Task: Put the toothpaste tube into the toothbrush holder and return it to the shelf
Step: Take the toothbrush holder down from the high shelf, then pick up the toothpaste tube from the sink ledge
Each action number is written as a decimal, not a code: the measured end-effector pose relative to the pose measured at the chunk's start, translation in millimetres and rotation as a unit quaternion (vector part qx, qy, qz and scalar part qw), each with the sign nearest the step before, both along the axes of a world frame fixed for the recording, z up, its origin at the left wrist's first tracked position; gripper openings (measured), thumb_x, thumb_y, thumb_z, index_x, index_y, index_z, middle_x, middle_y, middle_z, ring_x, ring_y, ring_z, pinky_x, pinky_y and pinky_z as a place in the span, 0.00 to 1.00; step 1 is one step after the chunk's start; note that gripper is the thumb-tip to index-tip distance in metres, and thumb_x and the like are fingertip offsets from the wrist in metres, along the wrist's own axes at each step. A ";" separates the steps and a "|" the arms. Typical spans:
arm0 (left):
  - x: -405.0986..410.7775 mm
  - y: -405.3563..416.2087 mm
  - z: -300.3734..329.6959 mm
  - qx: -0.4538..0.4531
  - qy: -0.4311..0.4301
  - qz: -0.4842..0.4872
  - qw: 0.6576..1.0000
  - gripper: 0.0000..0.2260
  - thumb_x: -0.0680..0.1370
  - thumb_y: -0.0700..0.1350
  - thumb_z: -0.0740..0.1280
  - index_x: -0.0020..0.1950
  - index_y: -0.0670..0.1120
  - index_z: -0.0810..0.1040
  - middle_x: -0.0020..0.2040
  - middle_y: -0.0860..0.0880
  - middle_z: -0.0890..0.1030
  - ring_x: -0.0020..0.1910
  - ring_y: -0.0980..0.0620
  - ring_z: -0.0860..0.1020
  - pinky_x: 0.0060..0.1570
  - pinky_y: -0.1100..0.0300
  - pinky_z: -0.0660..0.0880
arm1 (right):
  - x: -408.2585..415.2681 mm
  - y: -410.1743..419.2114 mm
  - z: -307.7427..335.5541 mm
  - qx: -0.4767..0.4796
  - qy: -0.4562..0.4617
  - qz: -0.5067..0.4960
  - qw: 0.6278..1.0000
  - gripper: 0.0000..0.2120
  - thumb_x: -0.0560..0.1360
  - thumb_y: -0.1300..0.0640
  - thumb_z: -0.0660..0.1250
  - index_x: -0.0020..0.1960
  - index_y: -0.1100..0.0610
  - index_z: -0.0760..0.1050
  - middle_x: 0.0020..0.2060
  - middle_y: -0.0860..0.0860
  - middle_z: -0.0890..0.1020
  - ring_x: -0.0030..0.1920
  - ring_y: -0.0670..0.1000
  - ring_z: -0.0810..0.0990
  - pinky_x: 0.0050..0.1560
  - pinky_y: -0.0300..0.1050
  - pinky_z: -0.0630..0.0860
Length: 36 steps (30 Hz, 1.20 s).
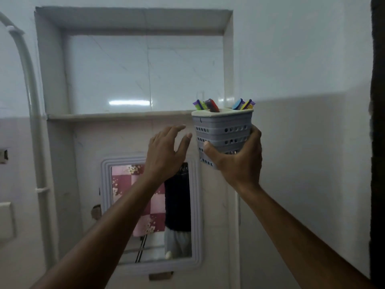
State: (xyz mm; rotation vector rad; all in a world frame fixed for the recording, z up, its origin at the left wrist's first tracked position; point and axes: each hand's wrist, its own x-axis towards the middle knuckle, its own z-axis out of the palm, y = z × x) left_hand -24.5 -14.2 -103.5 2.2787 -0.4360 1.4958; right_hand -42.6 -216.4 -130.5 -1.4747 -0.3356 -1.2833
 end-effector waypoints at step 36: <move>-110.1 139.7 -622.5 -0.115 0.491 0.037 0.863 0.15 0.81 0.42 0.68 0.68 0.43 0.80 0.63 0.44 0.84 0.62 0.41 0.82 0.59 0.45 0.78 | -79.9 87.6 -573.1 -0.044 0.583 0.040 0.811 0.59 0.54 0.32 0.90 0.77 0.50 0.68 0.71 0.47 0.82 0.69 0.53 0.83 0.61 0.47 0.80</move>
